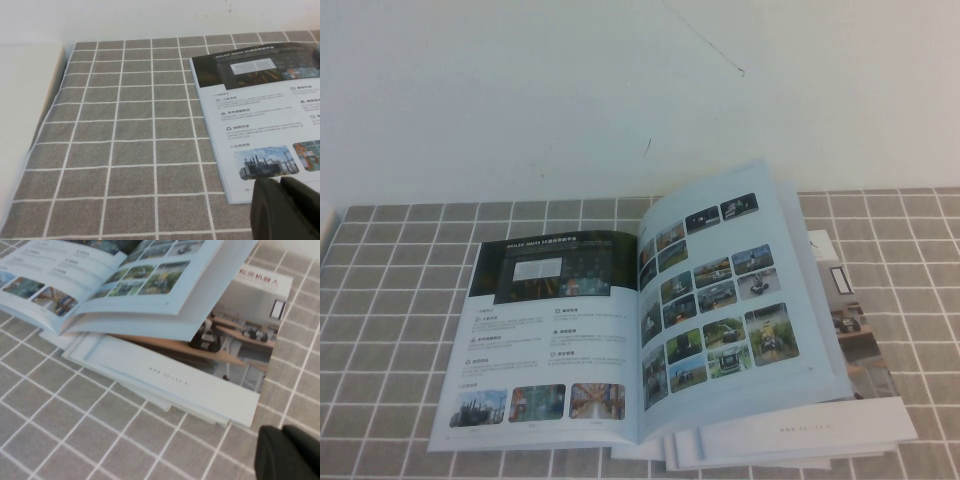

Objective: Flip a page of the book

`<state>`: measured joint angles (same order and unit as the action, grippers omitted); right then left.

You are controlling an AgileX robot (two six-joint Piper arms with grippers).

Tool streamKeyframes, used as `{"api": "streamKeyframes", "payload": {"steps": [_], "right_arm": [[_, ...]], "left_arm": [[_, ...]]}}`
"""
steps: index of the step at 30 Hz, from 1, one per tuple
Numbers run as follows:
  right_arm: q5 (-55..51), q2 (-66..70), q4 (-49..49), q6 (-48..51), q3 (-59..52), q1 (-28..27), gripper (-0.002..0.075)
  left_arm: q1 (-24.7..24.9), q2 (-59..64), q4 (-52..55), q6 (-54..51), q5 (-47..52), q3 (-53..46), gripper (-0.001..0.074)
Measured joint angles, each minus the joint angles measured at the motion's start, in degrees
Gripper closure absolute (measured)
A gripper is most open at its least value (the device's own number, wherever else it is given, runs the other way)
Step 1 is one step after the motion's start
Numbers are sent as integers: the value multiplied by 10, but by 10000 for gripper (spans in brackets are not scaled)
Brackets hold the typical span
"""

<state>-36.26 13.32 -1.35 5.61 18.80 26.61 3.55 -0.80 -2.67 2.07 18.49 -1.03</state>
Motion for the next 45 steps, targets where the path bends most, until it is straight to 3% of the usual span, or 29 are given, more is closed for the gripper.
{"api": "streamKeyframes", "payload": {"steps": [3, 7, 12, 16, 45], "right_arm": [[71, -9, 14, 27, -34, -15, 727], [150, -38, 5, 51, -81, -98, 727], [180, -104, 4, 58, -133, -212, 727], [189, -137, 8, 68, -185, -261, 727], [161, -140, 10, -10, -199, -279, 727]], "left_arm": [[0, 0, 0, 0, 0, 0, 739], [0, 0, 0, 0, 0, 0, 739], [0, 0, 0, 0, 1, 1, 739], [0, 0, 0, 0, 1, 1, 739], [0, 0, 0, 0, 2, 1, 739]]}}
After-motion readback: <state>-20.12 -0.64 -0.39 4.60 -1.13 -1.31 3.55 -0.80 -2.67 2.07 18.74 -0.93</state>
